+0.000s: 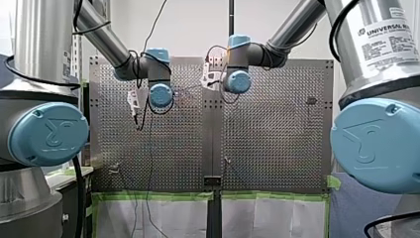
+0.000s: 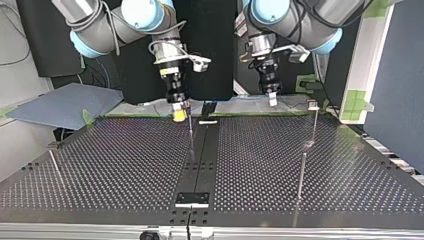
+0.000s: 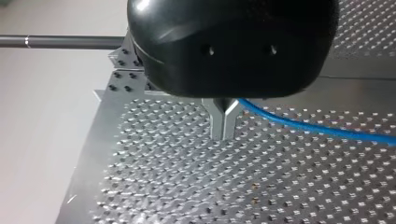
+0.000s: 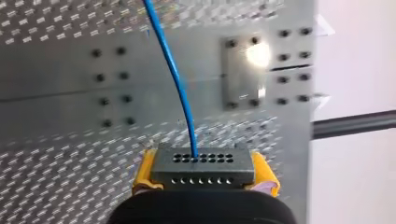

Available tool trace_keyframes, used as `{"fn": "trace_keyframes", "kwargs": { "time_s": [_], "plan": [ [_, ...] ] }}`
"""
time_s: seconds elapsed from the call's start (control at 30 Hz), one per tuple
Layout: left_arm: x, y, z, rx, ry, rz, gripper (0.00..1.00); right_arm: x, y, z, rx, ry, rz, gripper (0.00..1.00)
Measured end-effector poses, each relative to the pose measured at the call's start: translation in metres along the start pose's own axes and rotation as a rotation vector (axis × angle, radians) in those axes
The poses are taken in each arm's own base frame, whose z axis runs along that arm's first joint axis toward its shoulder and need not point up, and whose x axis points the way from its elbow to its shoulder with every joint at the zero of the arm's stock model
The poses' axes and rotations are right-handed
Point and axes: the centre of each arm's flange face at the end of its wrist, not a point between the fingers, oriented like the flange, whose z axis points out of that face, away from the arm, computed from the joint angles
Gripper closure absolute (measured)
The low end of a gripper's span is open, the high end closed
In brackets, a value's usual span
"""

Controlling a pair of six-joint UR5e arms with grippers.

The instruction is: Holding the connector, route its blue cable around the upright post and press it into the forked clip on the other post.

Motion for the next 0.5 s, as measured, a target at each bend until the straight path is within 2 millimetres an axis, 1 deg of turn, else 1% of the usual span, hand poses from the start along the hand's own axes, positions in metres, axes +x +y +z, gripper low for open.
{"fn": "trace_keyframes", "kwargs": {
  "time_s": [0.23, 0.37, 0.5],
  "plan": [
    [-0.036, -0.002, 0.015, -0.019, -0.044, -0.039, 1.00, 0.053, -0.002, 0.006, 0.053, 0.044, 0.005, 1.00],
    [-0.059, 0.001, 0.026, -0.035, -0.071, -0.058, 1.00, 0.068, 0.000, 0.011, 0.079, 0.054, 0.008, 1.00],
    [-0.090, 0.005, 0.040, -0.037, -0.107, -0.090, 1.00, 0.077, 0.000, 0.018, 0.107, 0.065, 0.011, 1.00]
  ]
}}
